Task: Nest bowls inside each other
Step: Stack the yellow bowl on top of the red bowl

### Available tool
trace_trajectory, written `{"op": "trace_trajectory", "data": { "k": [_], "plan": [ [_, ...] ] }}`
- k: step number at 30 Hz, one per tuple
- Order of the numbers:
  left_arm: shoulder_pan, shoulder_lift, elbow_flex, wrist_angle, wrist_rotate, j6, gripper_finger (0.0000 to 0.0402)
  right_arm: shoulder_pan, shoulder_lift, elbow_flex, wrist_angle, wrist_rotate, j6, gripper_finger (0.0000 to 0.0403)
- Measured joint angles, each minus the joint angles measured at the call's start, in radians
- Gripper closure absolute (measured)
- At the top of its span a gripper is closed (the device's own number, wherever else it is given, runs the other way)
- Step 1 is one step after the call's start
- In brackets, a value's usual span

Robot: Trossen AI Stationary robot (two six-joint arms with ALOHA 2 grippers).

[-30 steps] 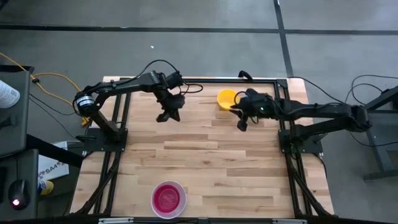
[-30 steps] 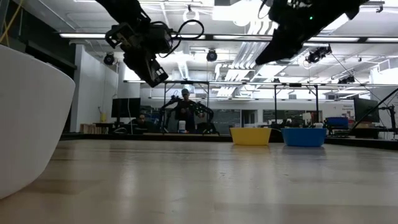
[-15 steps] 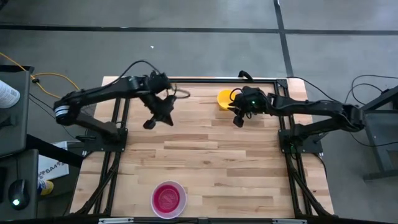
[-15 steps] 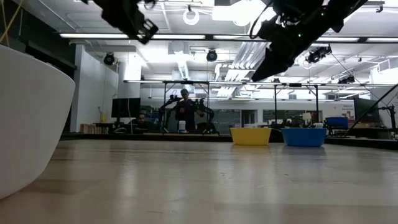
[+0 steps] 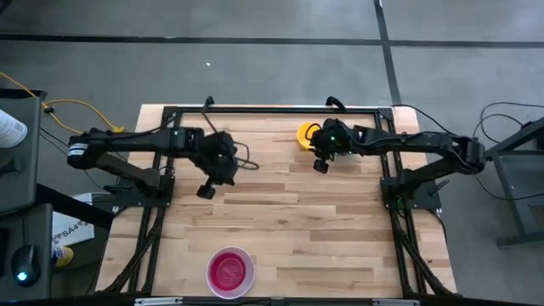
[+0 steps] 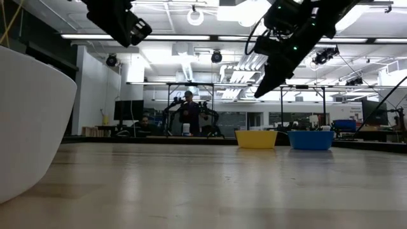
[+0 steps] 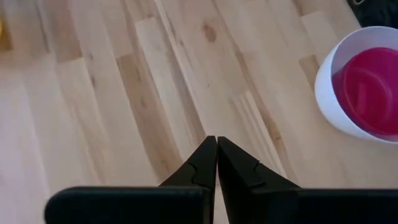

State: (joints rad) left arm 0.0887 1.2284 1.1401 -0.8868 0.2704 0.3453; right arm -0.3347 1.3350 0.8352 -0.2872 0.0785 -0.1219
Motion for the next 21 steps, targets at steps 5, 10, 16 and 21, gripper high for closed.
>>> {"op": "trace_trajectory", "data": {
  "k": [5, 10, 16, 21],
  "plan": [
    [-0.027, -0.016, -0.079, 0.073, -0.011, -0.062, 0.0389, 0.000, 0.070, 0.106, -0.113, 0.013, -0.031, 0.0332],
    [-0.034, -0.023, -0.090, 0.091, -0.015, -0.081, 0.0389, -0.002, 0.150, 0.188, -0.241, 0.056, -0.052, 0.0332],
    [-0.032, -0.022, -0.090, 0.090, -0.015, -0.081, 0.0389, -0.002, 0.213, 0.208, -0.278, 0.071, -0.051, 0.0332],
    [-0.032, -0.022, -0.090, 0.090, -0.015, -0.081, 0.0389, -0.001, 0.225, 0.208, -0.275, 0.100, -0.050, 0.0332]
  ]
}}
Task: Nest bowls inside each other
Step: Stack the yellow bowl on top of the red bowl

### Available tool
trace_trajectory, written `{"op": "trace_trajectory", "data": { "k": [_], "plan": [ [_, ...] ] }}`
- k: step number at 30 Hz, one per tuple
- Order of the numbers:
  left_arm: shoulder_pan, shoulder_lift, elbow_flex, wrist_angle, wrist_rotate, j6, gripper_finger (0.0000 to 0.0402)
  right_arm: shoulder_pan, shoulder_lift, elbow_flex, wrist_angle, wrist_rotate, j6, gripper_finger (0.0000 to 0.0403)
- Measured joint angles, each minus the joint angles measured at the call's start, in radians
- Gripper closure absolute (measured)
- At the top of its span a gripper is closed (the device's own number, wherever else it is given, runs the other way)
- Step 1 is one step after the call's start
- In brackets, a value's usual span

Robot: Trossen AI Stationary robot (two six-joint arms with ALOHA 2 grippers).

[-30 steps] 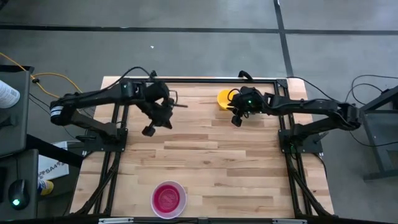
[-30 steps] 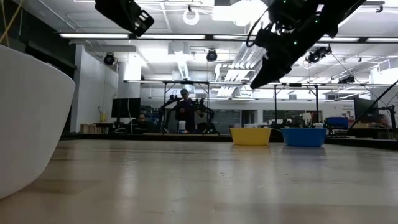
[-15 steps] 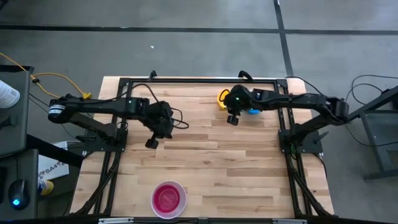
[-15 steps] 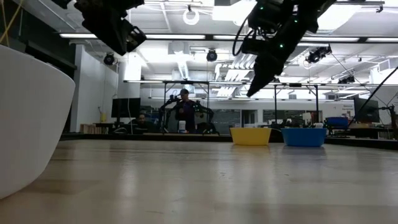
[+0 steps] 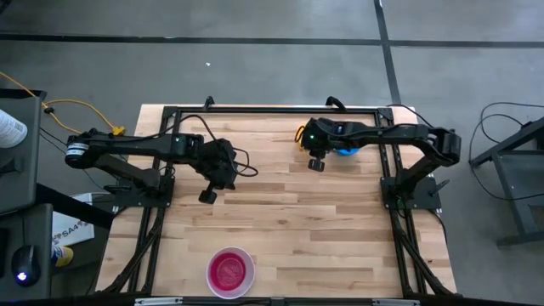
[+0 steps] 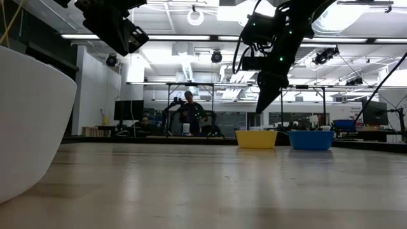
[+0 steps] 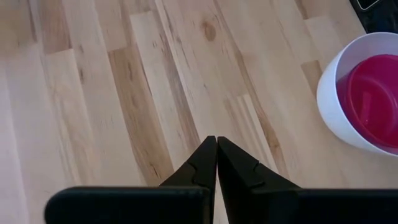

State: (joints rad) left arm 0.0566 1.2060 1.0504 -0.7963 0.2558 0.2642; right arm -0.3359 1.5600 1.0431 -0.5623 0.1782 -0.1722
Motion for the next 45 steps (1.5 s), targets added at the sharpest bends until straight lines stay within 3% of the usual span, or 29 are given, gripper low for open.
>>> {"op": "trace_trajectory", "data": {
  "k": [14, 23, 45],
  "plan": [
    [0.000, 0.001, 0.000, 0.002, 0.010, 0.000, 0.0389, -0.006, 0.000, 0.000, -0.010, 0.000, -0.008, 0.0332],
    [-0.001, 0.001, 0.000, 0.002, 0.026, -0.001, 0.0389, -0.064, 0.039, 0.001, -0.007, -0.062, -0.016, 0.0332],
    [-0.001, 0.001, 0.000, 0.001, 0.025, -0.008, 0.0389, -0.063, 0.085, 0.000, 0.021, -0.108, -0.092, 0.0332]
  ]
}}
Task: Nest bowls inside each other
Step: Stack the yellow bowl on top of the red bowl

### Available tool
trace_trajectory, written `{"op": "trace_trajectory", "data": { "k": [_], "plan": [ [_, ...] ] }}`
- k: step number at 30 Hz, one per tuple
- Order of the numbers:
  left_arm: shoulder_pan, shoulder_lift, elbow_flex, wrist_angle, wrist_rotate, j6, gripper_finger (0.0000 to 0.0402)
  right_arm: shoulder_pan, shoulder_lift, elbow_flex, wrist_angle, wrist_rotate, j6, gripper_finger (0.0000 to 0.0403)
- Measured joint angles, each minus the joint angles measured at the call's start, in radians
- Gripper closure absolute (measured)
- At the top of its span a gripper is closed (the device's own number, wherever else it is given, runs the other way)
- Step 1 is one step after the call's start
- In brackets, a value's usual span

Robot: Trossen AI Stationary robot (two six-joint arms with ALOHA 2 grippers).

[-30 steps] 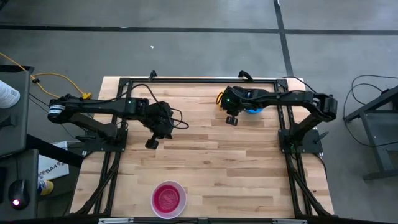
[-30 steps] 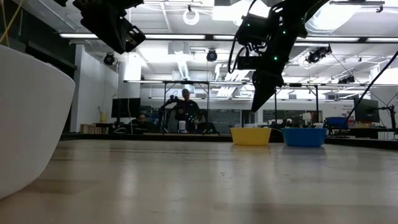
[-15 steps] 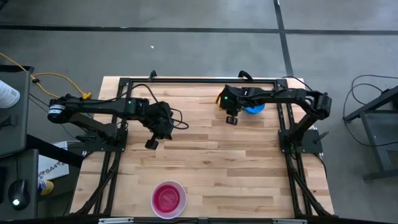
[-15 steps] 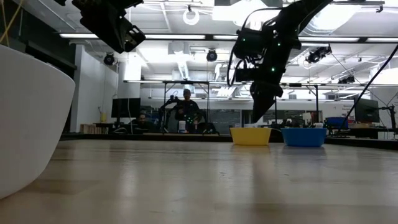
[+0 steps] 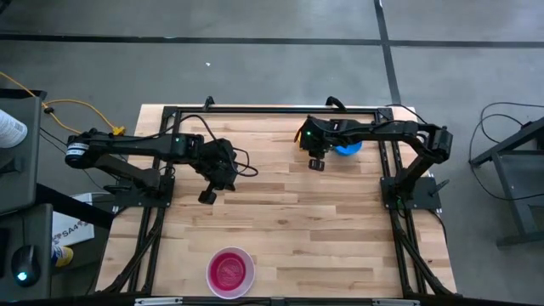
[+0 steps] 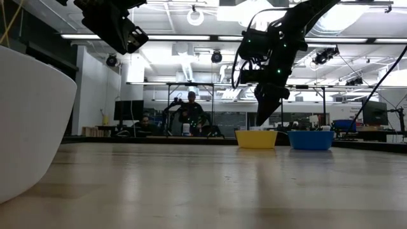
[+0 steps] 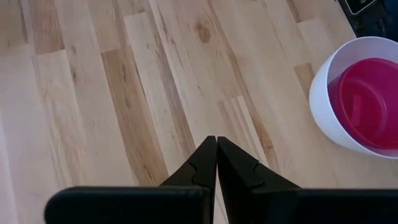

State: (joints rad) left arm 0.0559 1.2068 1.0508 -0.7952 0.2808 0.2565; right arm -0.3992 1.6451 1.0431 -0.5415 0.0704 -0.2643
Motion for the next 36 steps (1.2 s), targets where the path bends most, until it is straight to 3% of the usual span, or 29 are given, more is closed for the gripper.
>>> {"op": "trace_trajectory", "data": {
  "k": [36],
  "plan": [
    [0.000, 0.000, 0.000, -0.018, 0.024, -0.024, 0.0389, 0.026, -0.001, 0.000, 0.030, 0.043, 0.004, 0.0332]
  ]
}}
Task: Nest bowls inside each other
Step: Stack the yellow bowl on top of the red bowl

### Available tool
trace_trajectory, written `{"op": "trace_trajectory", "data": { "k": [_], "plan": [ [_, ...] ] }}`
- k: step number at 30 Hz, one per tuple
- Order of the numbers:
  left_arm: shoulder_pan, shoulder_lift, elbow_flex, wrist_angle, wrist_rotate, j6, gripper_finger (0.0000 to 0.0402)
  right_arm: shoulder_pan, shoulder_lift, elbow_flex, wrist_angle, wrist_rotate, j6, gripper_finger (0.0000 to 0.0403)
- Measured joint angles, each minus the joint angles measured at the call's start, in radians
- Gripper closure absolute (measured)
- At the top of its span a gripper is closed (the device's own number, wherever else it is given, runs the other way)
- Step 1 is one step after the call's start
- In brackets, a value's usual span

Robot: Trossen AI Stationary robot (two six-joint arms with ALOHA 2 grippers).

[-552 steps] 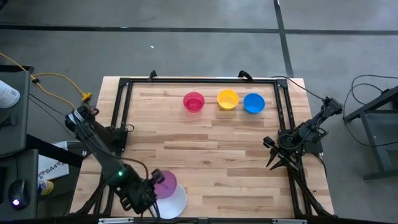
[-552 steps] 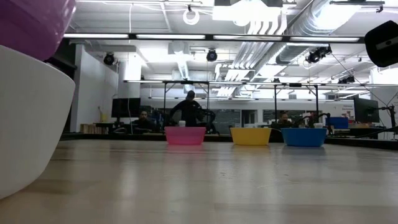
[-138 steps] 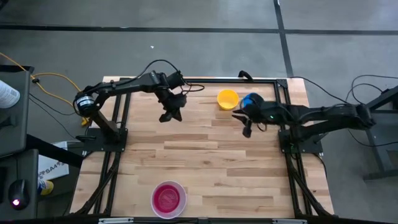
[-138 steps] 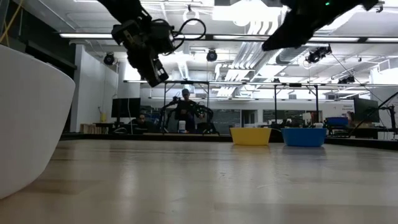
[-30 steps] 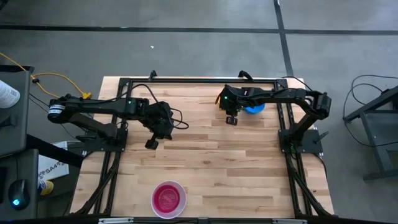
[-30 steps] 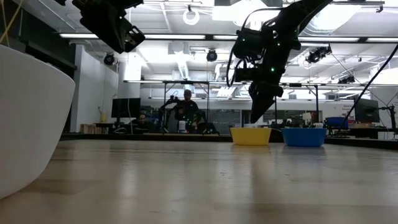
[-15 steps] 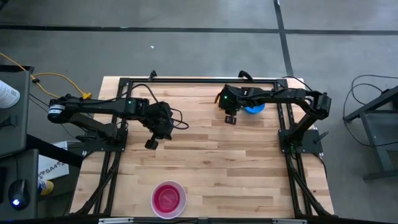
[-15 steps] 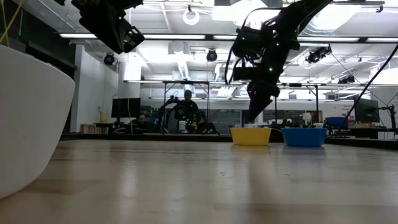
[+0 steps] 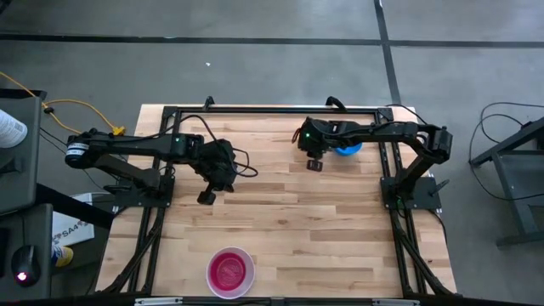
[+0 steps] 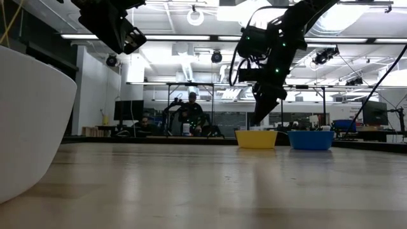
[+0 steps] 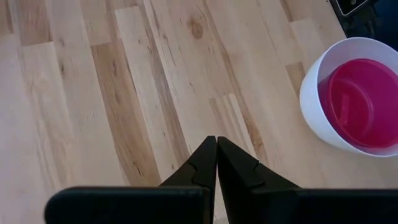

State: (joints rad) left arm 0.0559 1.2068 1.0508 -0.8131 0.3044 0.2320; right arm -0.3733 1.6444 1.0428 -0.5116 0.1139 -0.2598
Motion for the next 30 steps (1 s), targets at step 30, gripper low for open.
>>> {"op": "trace_trajectory", "data": {
  "k": [30],
  "plan": [
    [0.000, 0.000, 0.000, 0.001, 0.001, -0.002, 0.0389, -0.127, 0.000, 0.000, 0.001, -0.167, 0.068, 0.0258]
  ]
}}
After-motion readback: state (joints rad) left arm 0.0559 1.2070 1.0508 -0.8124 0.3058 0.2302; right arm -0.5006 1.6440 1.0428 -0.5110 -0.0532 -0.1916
